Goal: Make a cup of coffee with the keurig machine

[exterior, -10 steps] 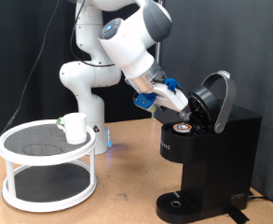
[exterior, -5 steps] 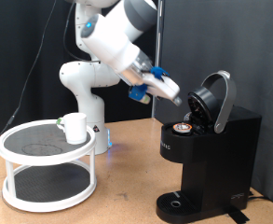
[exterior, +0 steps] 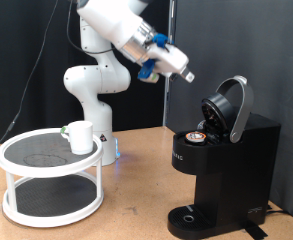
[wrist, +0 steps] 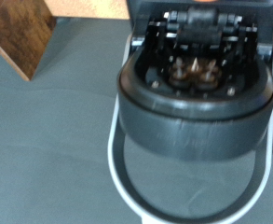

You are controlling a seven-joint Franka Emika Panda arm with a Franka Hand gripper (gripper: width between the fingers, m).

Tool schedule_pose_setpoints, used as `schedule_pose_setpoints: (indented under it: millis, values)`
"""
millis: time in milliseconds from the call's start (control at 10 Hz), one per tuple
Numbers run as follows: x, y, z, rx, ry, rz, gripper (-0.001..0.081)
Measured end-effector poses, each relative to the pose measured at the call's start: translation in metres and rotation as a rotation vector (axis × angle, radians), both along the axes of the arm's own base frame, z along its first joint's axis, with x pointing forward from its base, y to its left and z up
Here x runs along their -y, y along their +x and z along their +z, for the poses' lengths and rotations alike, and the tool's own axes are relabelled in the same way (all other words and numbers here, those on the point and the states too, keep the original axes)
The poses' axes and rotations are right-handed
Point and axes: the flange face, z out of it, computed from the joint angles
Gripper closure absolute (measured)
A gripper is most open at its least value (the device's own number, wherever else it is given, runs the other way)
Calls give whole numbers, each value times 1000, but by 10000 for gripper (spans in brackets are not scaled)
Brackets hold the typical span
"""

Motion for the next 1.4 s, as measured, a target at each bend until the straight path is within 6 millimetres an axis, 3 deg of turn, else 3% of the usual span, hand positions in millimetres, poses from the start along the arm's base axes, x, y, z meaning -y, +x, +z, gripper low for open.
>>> schedule_pose_setpoints:
  millis: [200,400,600,1000,1400]
  values:
    - [-1,0,23,11,17,9,72]
    - [-3,1,21,12,16,6,72]
    - [-21,7,32,13,21,-18,72]
    - [-78,20,58,-67,-23,2,72]
    - [-84,28,56,-69,-41,10,72]
